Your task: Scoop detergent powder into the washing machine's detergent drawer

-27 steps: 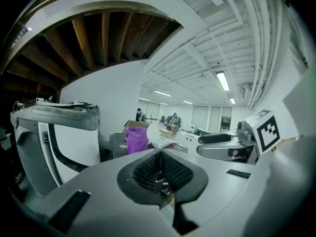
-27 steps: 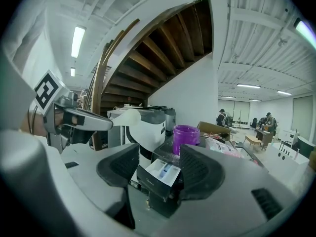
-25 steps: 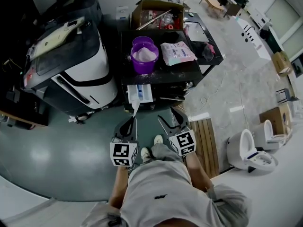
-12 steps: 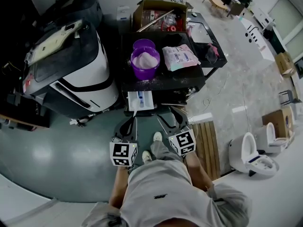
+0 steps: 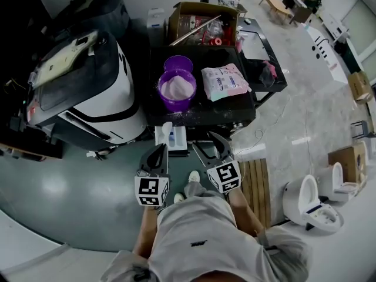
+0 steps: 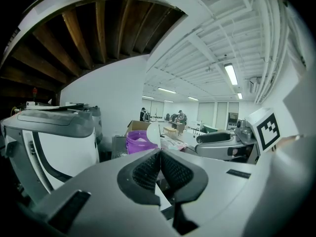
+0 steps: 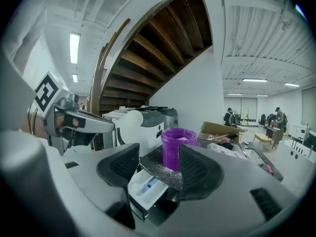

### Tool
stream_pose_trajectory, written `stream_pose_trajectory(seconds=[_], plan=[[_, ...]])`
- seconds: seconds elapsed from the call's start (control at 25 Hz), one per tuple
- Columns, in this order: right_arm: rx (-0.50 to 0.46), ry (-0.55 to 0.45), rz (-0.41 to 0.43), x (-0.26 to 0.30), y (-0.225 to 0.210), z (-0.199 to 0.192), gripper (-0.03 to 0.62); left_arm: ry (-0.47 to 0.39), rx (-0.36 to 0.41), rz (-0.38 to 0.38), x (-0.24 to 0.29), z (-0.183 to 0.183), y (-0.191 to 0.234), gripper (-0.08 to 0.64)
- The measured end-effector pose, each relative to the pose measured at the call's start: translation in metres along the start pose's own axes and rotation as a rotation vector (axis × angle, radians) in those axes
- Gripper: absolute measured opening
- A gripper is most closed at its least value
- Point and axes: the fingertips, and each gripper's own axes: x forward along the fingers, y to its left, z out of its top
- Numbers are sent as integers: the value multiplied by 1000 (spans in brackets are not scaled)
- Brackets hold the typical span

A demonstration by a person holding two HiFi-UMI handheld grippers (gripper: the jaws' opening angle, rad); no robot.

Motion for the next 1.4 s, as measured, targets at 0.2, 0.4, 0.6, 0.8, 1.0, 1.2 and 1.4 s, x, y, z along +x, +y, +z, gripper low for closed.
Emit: stream_pose_trajectory(seconds=[0.2, 0.4, 0.6, 0.8, 1.0, 1.2, 1.4], plan=[[1, -4, 40, 17, -31, 5, 245, 15, 1, 39, 32, 10, -2, 15], [4, -14, 84, 31, -58, 6, 243, 29, 12, 86, 59, 22, -6, 15], [2, -24, 128, 47, -76, 11, 241, 45, 13, 127, 77, 30, -5, 15], [12, -30, 143, 58, -90, 13, 241, 65, 11, 151, 91, 31, -1, 15], [22, -23, 138, 65, -102, 13, 239, 79, 9, 153, 104, 34, 2, 15], [24, -14, 120, 80, -111, 14, 238, 105, 15, 139, 119, 36, 14, 15], [14, -9, 94, 103, -123, 23, 236, 130, 9, 118, 140, 41, 32, 15]])
